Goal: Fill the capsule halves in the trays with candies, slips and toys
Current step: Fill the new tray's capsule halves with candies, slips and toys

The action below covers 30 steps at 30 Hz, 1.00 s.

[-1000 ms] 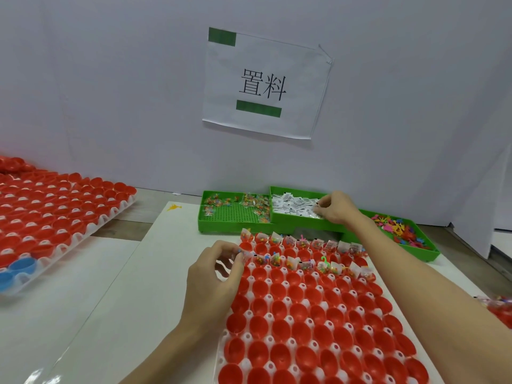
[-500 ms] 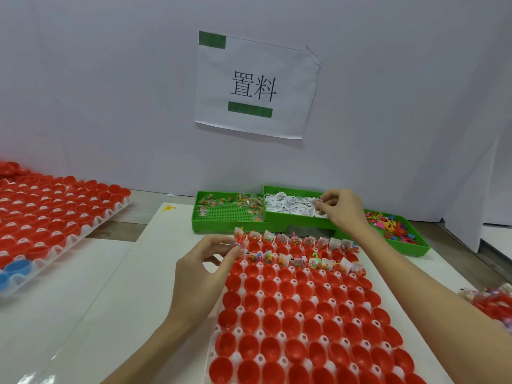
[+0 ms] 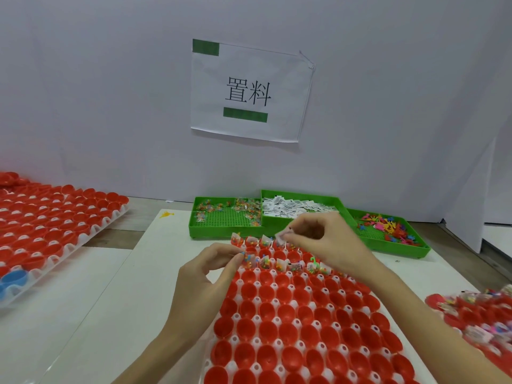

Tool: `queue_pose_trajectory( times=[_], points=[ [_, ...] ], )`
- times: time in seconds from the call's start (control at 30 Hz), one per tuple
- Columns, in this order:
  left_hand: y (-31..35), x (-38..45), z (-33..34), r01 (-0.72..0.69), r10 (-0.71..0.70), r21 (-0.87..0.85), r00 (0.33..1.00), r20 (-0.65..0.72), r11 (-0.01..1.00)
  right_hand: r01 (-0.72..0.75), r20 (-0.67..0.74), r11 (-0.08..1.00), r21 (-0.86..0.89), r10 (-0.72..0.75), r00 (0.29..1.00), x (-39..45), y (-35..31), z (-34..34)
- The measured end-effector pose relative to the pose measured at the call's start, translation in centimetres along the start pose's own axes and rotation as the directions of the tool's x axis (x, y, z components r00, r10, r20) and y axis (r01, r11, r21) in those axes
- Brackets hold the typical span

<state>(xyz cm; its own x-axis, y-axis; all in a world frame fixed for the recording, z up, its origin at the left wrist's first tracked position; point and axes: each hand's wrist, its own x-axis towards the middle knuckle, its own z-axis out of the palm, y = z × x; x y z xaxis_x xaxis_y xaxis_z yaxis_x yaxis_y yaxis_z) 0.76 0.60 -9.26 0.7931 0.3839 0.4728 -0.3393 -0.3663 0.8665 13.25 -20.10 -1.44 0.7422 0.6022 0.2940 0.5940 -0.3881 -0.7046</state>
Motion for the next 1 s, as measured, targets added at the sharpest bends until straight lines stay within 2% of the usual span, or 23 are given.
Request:
queue_pose_trajectory(
  times=[0.1,0.23,0.4,0.57,0.77,0.83,0.9,1.0],
  points=[
    [0.9,-0.6,0.2,-0.059,0.059,0.01,0.998,0.038,0.998,0.043,0.005,0.998,-0.056,-0.042,0.999,-3.0,-1.5,1.6],
    [1.8,-1.5,0.8,-0.249,0.241,0.062,0.963,0.117,0.967,0.079,0.032,0.994,-0.082,-0.077,0.997,-6.0,-2.3,2.5],
    [1.7,-2.3,1.6,-0.196,0.193,0.015,0.974,0.121,0.981,0.059,0.107,0.998,0.037,-0.062,0.992,-7.0,-2.3,2.3],
    [1.3,-2.3,1.8,-0.144,0.146,-0.027,0.979,0.141,0.989,-0.004,0.038,0.997,0.078,0.001,0.999,-7.0,-1.8,2.8],
    [1.4,-2.0,1.6,-0.233,0.223,0.05,0.963,0.154,0.971,-0.005,0.038,0.993,0.115,0.001,0.999,-7.2,-1.7,3.2],
    [1.5,-2.1,1.7,-0.209,0.201,0.044,0.97,0.139,0.977,-0.002,0.028,0.994,0.107,-0.001,1.0,-7.2,-1.8,2.8],
    [1.6,-2.0,1.7,-0.185,0.181,0.012,0.972,0.147,0.983,0.005,-0.032,0.995,0.102,-0.002,0.999,-7.0,-1.7,2.0],
    [1.6,-1.9,1.6,-0.214,0.206,0.033,0.966,0.156,0.976,-0.01,-0.219,0.997,0.08,0.027,0.975,-6.2,-0.5,0.1]
  ],
)
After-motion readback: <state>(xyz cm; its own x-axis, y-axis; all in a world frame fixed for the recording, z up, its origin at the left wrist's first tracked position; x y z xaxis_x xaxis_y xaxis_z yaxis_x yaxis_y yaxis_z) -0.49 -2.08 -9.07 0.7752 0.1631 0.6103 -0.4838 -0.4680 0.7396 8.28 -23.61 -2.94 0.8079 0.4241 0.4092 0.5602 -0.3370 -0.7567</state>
